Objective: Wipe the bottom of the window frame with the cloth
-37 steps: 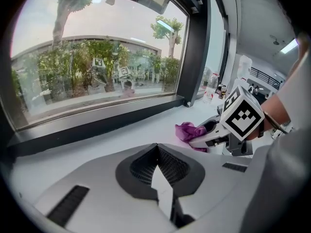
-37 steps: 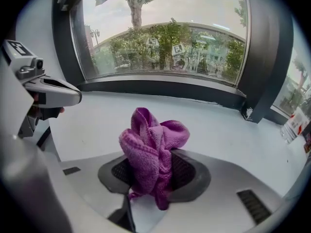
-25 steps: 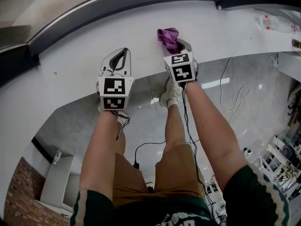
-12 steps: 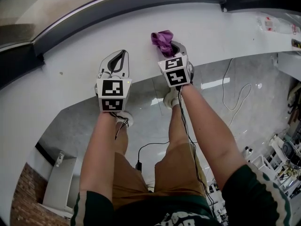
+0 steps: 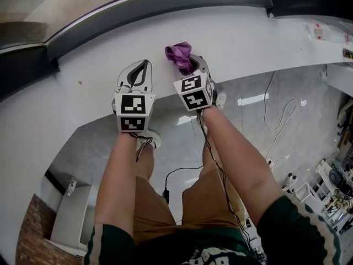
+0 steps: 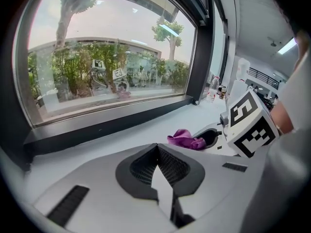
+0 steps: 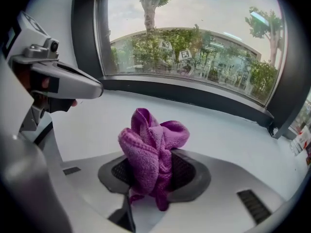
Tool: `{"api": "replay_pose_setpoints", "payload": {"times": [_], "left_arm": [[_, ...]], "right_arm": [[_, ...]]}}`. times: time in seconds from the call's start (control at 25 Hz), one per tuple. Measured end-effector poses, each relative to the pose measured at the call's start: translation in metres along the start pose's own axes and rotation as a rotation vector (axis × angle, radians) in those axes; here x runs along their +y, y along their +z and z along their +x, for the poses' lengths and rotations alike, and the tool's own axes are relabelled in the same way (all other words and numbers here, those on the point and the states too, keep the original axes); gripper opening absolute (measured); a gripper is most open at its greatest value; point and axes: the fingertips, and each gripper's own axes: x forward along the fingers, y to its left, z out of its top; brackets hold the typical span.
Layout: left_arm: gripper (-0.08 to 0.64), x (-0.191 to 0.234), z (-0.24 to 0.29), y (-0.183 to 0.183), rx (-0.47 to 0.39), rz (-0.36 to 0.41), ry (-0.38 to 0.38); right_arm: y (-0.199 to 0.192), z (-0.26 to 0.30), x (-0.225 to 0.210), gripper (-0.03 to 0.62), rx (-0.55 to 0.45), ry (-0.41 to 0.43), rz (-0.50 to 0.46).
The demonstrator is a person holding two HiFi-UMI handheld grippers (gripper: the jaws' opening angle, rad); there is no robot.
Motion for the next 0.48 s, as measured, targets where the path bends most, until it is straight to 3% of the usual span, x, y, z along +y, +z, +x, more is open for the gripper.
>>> {"api": "replay_pose_setpoints", "payload": {"times": [0.48], "left_arm": [[0.005, 0.057, -0.036, -0.021, 0.001, -0.033, 0.061]], "right_arm": [[0.02, 0.016, 0.06, 0.169, 0.01, 0.056, -0.064]]}}
